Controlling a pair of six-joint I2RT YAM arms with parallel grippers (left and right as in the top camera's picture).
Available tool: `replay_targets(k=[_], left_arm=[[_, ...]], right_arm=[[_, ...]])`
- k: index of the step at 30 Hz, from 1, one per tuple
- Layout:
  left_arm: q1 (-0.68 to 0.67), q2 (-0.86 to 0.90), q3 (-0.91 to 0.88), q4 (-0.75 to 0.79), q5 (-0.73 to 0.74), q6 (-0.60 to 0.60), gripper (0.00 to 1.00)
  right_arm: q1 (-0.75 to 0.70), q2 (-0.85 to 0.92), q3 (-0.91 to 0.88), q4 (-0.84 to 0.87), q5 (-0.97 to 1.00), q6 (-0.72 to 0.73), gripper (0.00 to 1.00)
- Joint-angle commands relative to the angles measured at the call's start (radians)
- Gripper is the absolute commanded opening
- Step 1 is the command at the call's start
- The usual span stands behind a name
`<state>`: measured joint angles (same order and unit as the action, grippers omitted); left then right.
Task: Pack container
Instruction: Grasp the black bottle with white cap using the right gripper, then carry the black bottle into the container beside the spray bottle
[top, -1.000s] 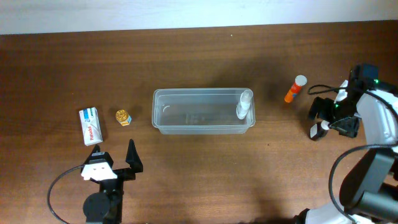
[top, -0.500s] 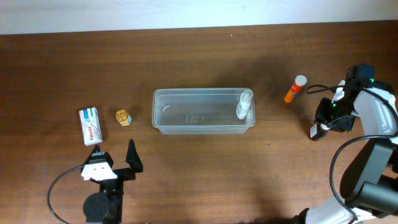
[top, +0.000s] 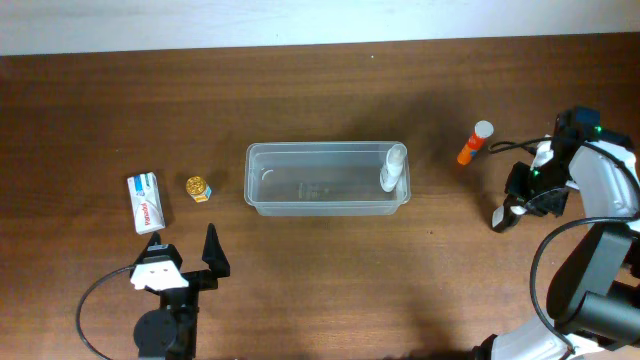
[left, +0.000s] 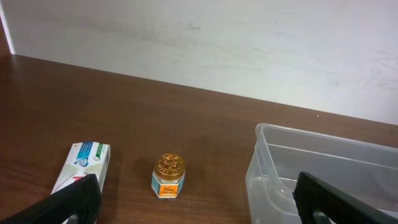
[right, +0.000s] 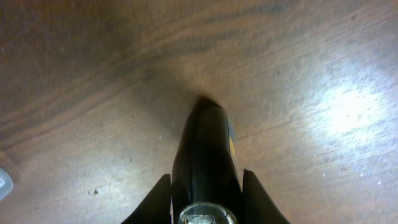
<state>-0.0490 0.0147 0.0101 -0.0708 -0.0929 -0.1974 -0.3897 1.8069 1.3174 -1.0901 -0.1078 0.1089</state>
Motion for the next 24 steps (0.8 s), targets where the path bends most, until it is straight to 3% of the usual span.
replay_targets(k=[1, 12, 24], left_arm=[[0.006, -0.009, -0.001, -0.005, 0.007, 0.02, 0.99], [0.006, -0.009, -0.001, -0.005, 0.007, 0.02, 0.99], [0.006, -0.009, -0.001, -0.005, 0.007, 0.02, 0.99]], right_arm=[[-0.004, 0.006, 0.032, -0.025, -0.02, 0.011, 0.22], [-0.001, 0.004, 0.148, -0.158, -0.02, -0.01, 0.22], [0.155, -0.053, 0.493, -0.446, -0.025, -0.023, 0.22]])
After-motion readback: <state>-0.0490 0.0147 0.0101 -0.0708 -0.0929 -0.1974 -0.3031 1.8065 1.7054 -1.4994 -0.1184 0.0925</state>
